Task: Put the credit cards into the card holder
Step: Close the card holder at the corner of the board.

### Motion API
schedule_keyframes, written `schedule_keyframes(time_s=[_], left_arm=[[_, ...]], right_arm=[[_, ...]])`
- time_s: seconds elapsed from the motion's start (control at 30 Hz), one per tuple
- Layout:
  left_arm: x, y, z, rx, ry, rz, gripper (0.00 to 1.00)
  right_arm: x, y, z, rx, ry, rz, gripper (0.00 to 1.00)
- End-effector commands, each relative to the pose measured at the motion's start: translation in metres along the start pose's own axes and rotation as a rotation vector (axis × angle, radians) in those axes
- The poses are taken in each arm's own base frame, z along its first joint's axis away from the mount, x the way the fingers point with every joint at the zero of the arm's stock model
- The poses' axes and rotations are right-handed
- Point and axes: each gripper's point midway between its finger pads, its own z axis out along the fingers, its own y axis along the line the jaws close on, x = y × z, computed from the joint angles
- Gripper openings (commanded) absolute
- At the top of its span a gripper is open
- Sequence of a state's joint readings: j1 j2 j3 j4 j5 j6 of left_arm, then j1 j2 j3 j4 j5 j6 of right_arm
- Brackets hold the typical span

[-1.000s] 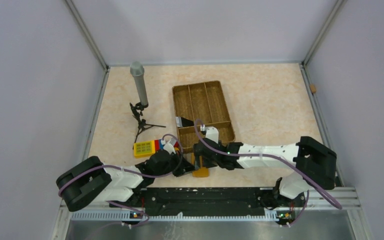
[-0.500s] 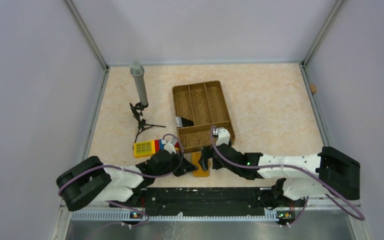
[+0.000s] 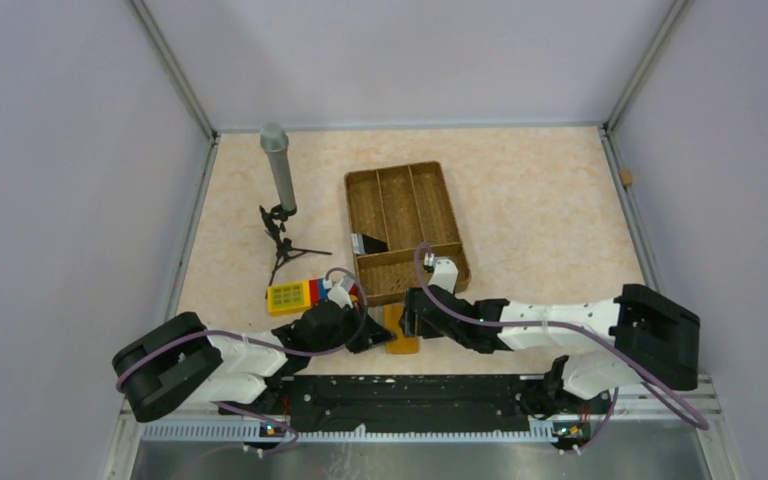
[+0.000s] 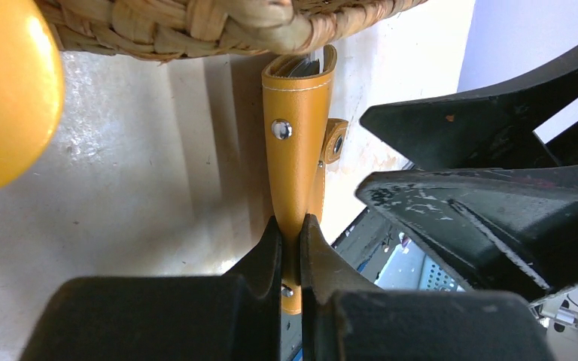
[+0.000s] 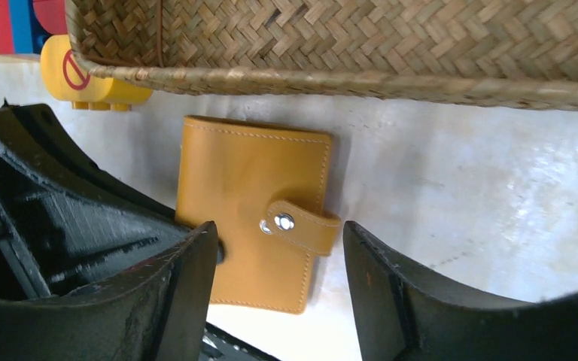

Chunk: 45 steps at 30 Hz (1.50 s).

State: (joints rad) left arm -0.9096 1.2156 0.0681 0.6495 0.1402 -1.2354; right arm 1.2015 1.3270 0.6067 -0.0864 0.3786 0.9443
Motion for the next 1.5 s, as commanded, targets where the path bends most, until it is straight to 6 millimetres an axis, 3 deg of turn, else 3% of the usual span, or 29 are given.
schedule_keyframes(time_s=[0.0,0.27,0.5,0.8,0.97,1.13,1.47], left_arm=[[0.004,0.057,-0.005,-0.213,-0.014,0.03,0.0],[0.004,0.056,-0.004,-0.213,-0.012,0.034,0.0],[0.004,0.057,-0.004,-0.218,-0.008,0.035,0.0],[0.005,0.058,-0.003,-0.221,-0.005,0.033,0.0],[0.005,0.058,-0.004,-0.22,-0.006,0.03,0.0],[0.005,0.059,-0.004,-0.219,-0.009,0.028,0.0],[0.005,0.059,-0.005,-0.221,-0.015,0.023,0.0]], right_arm=[[-0.003,0.021,0.009,0.01,0.039,0.039,0.6],[0.011,0.015,0.022,0.066,0.09,0.036,0.48],[0.028,0.0,0.02,0.109,0.141,0.068,0.43],[0.036,0.003,0.013,0.076,0.163,0.081,0.33],[0.034,0.013,0.007,0.008,0.138,0.047,0.34],[0.038,0.008,0.004,0.032,0.125,-0.049,0.41],[0.014,-0.001,-0.018,0.053,0.087,-0.287,0.43]])
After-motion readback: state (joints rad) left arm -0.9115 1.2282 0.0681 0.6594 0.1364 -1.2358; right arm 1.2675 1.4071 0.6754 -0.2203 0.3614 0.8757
